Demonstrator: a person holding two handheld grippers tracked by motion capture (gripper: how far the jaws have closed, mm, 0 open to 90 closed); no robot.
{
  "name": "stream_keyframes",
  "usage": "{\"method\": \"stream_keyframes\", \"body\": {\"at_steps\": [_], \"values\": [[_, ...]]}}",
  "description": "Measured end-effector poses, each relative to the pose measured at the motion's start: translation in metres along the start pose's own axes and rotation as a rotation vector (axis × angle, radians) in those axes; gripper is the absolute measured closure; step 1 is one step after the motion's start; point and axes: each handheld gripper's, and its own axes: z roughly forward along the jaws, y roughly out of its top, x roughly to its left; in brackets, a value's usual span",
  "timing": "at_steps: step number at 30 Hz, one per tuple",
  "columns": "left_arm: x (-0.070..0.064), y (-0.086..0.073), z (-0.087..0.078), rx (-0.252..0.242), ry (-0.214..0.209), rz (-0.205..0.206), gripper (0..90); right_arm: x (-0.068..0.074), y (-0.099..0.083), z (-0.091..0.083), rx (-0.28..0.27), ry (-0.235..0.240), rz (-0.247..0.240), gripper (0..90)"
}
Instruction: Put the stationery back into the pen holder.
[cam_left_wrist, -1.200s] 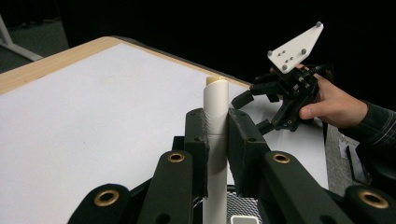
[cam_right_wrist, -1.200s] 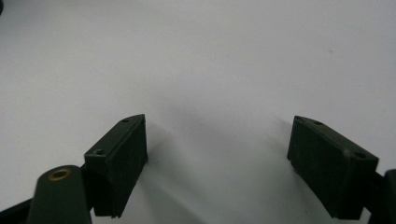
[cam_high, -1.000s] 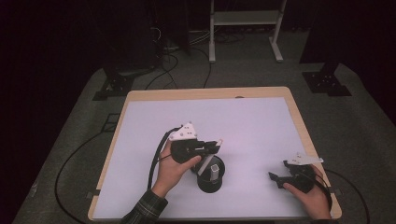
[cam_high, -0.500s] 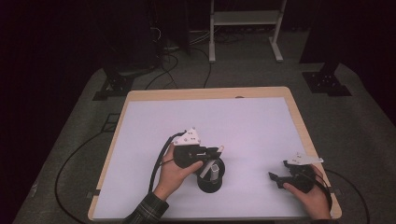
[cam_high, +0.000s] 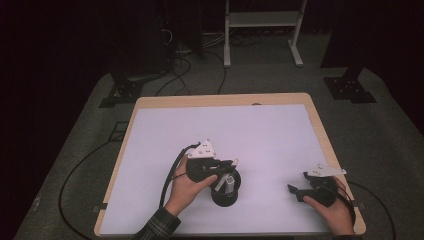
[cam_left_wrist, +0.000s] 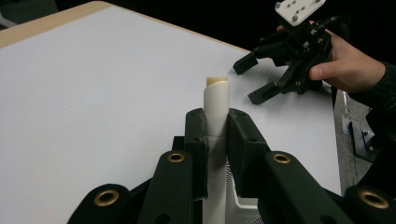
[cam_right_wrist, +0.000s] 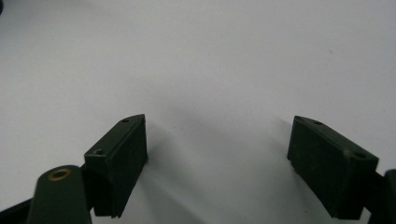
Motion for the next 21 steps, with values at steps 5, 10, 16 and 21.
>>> {"method": "stream_keyframes", "body": {"at_steps": [5,10,16,21], "values": [[0.0,-0.001,0.001,0.006,0.004,-0.001,77.7,0.0,0.0,0.0,0.0,0.0,0.0,18.8],[0.0,-0.001,0.001,0.009,0.005,-0.003,76.4,0.0,0.0,0.0,-0.001,0.0,0.001,18.9],[0.001,-0.001,-0.005,0.012,0.019,-0.002,72.7,0.0,0.0,0.0,0.0,0.0,0.001,18.9],[0.003,-0.001,-0.016,0.014,0.043,-0.008,69.2,0.0,0.0,0.0,0.0,0.0,0.0,18.9]]}}
